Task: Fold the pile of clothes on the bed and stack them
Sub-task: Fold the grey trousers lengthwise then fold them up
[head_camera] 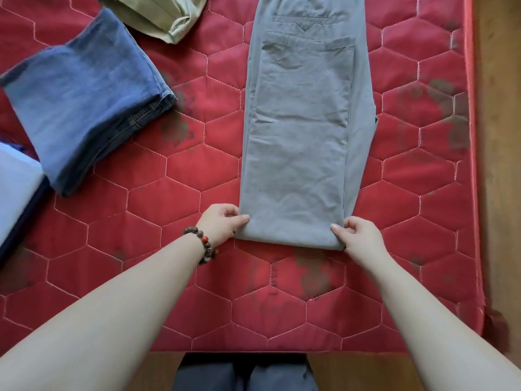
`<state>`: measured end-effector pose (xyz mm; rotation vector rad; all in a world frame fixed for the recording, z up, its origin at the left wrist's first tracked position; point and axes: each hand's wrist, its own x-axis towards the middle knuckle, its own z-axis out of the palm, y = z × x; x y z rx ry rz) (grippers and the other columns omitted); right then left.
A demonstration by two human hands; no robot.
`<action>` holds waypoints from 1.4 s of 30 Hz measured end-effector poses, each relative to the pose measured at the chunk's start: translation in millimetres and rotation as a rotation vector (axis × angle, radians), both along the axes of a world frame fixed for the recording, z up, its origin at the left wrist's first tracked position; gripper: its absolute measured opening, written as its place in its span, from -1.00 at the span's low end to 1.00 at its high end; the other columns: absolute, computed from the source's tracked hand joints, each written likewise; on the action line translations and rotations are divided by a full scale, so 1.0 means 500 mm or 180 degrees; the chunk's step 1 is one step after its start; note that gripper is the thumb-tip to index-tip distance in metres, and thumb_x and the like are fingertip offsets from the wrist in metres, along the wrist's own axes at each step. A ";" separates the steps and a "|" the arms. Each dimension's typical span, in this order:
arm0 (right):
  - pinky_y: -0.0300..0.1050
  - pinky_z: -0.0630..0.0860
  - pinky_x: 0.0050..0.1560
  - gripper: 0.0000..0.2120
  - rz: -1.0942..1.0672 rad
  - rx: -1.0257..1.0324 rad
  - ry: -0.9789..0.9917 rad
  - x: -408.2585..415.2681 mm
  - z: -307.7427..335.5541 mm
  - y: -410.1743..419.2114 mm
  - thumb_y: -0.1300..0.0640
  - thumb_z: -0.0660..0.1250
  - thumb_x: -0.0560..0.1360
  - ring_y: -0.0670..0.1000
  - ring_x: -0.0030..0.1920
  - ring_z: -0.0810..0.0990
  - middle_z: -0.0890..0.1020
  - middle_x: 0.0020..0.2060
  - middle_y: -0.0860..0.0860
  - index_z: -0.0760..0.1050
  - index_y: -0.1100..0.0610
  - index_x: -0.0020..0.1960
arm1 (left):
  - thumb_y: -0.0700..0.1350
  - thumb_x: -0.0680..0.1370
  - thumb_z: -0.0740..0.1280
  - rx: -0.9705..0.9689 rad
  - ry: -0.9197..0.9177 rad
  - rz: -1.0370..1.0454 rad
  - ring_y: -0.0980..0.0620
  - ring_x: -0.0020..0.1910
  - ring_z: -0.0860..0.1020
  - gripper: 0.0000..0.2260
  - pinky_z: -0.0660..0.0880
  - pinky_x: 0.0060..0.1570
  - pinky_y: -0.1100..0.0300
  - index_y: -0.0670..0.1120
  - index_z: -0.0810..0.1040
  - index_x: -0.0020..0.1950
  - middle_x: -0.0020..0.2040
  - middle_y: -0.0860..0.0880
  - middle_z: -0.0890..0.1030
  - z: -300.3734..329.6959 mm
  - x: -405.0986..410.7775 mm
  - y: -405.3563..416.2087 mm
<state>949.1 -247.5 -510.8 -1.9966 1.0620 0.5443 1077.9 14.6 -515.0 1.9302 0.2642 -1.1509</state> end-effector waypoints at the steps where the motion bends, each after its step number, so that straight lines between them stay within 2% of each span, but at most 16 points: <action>1: -0.06 0.33 -0.30 -0.73 -0.0086 -0.0057 -0.0003 0.001 0.004 0.006 0.09 0.40 0.50 0.06 -0.39 0.42 0.49 -0.43 0.05 0.49 0.29 -0.20 | -0.16 0.52 0.40 0.0035 -0.0012 0.0004 0.07 -0.34 0.51 -0.84 0.56 -0.16 0.14 -0.07 0.57 -0.26 -0.40 0.06 0.55 0.003 -0.003 -0.002; 3: -0.08 0.34 -0.22 -0.79 -0.0307 -0.0200 -0.0059 0.003 0.021 0.022 0.07 0.38 0.50 0.07 -0.29 0.51 0.54 -0.38 0.01 0.50 0.22 -0.13 | -0.13 0.51 0.41 0.0112 -0.0145 0.0059 0.02 -0.26 0.59 -0.92 0.59 -0.10 0.09 -0.05 0.57 -0.19 -0.32 0.05 0.62 0.013 -0.008 -0.009; 4: -0.07 0.36 -0.14 -0.82 -0.0319 -0.0517 -0.0136 0.003 0.031 0.032 0.07 0.37 0.50 0.09 -0.17 0.53 0.58 -0.28 0.02 0.50 0.19 -0.04 | -0.12 0.50 0.40 0.0288 -0.0465 0.0039 -0.01 -0.19 0.61 -0.95 0.58 -0.06 0.09 -0.06 0.56 -0.12 -0.24 0.02 0.64 0.020 -0.011 -0.011; 6: 0.03 0.40 0.04 -0.73 0.0182 -0.1687 -0.0655 0.007 0.046 0.055 0.09 0.31 0.51 0.16 0.06 0.49 0.57 0.00 0.12 0.48 0.20 0.15 | -0.17 0.51 0.34 0.0897 -0.1838 -0.0284 -0.05 -0.08 0.56 -0.90 0.47 -0.01 0.11 -0.10 0.52 0.00 -0.11 -0.02 0.61 0.036 -0.025 -0.018; 7: 0.09 0.39 0.13 -0.68 0.0568 -0.2133 -0.1064 0.012 0.046 0.070 0.12 0.28 0.50 0.19 0.14 0.47 0.54 0.11 0.17 0.47 0.23 0.20 | -0.21 0.50 0.28 0.0948 -0.2598 -0.0532 -0.09 -0.02 0.54 -0.87 0.42 0.02 0.10 -0.14 0.52 0.03 -0.04 -0.08 0.59 0.041 -0.035 -0.027; 9: 0.12 0.31 0.32 -0.60 0.1398 -0.2234 -0.1656 0.033 0.023 0.108 0.21 0.23 0.45 0.20 0.32 0.40 0.49 0.27 0.22 0.45 0.27 0.28 | -0.24 0.44 0.17 0.0464 -0.3358 -0.1253 -0.19 0.11 0.52 -0.72 0.36 0.17 0.05 -0.23 0.56 0.08 0.10 -0.20 0.58 0.037 -0.058 -0.062; 11: 0.15 0.15 0.45 -0.52 0.2114 -0.1909 -0.1737 0.053 -0.014 0.153 0.26 0.18 0.45 0.18 0.44 0.30 0.41 0.39 0.24 0.40 0.31 0.36 | -0.20 0.44 0.12 0.0170 -0.3311 -0.2160 -0.21 0.31 0.45 -0.56 0.26 0.33 0.00 -0.29 0.53 0.25 0.28 -0.25 0.52 -0.001 -0.087 -0.099; 13: 0.15 0.05 0.48 -0.48 0.2514 -0.1714 -0.1531 0.067 -0.051 0.169 0.23 0.11 0.48 0.15 0.49 0.24 0.32 0.46 0.20 0.33 0.31 0.43 | -0.16 0.48 0.09 0.0407 -0.3124 -0.2837 -0.15 0.45 0.33 -0.49 0.14 0.41 -0.01 -0.26 0.42 0.40 0.41 -0.21 0.43 -0.041 -0.102 -0.116; 15: 0.16 0.02 0.49 -0.42 0.2758 -0.1700 -0.1248 0.070 -0.082 0.144 0.12 0.10 0.50 0.07 0.52 0.18 0.22 0.51 0.13 0.22 0.24 0.50 | -0.09 0.54 0.09 0.0694 -0.3119 -0.3123 -0.08 0.52 0.20 -0.49 0.07 0.47 -0.02 -0.18 0.31 0.49 0.50 -0.13 0.31 -0.066 -0.104 -0.114; 18: 0.19 -0.04 0.50 -0.36 0.2807 -0.1997 -0.0892 0.068 -0.100 0.077 -0.11 0.05 0.55 -0.01 0.54 0.06 0.12 0.54 0.06 0.09 0.15 0.55 | 0.07 0.57 0.10 0.1066 -0.3096 -0.3008 -0.03 0.56 0.06 -0.42 0.01 0.51 -0.05 -0.11 0.16 0.56 0.57 -0.05 0.13 -0.075 -0.097 -0.099; 20: 0.21 -0.10 0.51 -0.37 0.2560 -0.2137 -0.0666 0.066 -0.096 0.045 -0.14 0.00 0.58 -0.01 0.54 0.06 0.09 0.55 0.04 0.06 0.13 0.56 | 0.17 0.55 0.11 0.1285 -0.2984 -0.2822 -0.02 0.57 0.01 -0.34 -0.01 0.51 -0.08 -0.11 0.11 0.57 0.58 -0.06 0.09 -0.073 -0.091 -0.094; 23: 0.27 -0.12 0.49 -0.40 0.2328 -0.2349 -0.0478 0.076 -0.083 0.023 -0.10 -0.02 0.59 -0.03 0.54 0.07 0.11 0.55 0.02 0.09 0.15 0.55 | 0.20 0.54 0.10 0.1521 -0.2927 -0.2587 -0.03 0.57 0.00 -0.30 -0.01 0.50 -0.15 -0.17 0.11 0.57 0.58 -0.11 0.08 -0.065 -0.084 -0.097; 26: 0.23 -0.14 0.51 -0.42 0.2291 -0.2478 -0.0714 0.109 -0.073 0.027 0.00 0.01 0.57 0.03 0.54 0.10 0.17 0.53 0.08 0.13 0.22 0.53 | 0.15 0.55 0.07 0.1487 -0.3021 -0.2619 -0.09 0.56 0.05 -0.33 -0.01 0.49 -0.15 -0.22 0.14 0.55 0.56 -0.18 0.11 -0.062 -0.060 -0.137; 30: 0.13 0.00 0.51 -0.45 0.2691 -0.2026 -0.1444 0.194 -0.091 0.045 0.10 0.07 0.54 0.08 0.51 0.19 0.25 0.50 0.13 0.20 0.25 0.50 | 0.04 0.56 0.01 0.1384 -0.3227 -0.2715 -0.10 0.54 0.11 -0.42 0.03 0.48 -0.06 -0.23 0.21 0.53 0.55 -0.19 0.16 -0.072 0.040 -0.224; 37: 0.14 -0.01 0.50 -0.44 0.2632 -0.2316 -0.1415 0.373 -0.115 -0.036 0.00 0.05 0.58 0.07 0.51 0.21 0.26 0.50 0.11 0.22 0.22 0.51 | 0.08 0.57 0.00 0.1402 -0.3513 -0.2559 -0.15 0.55 0.07 -0.43 -0.03 0.50 -0.10 -0.07 0.16 0.56 0.56 -0.17 0.12 -0.091 0.226 -0.286; 42: 0.12 -0.12 0.51 -0.41 0.2658 -0.2401 -0.1262 0.507 -0.114 -0.106 -0.08 -0.06 0.58 0.04 0.55 0.07 0.13 0.55 0.05 0.10 0.13 0.56 | 0.16 0.58 -0.10 0.1555 -0.3654 -0.2671 -0.16 0.57 -0.07 -0.43 -0.14 0.47 -0.25 0.04 0.03 0.59 0.60 -0.07 0.00 -0.094 0.361 -0.338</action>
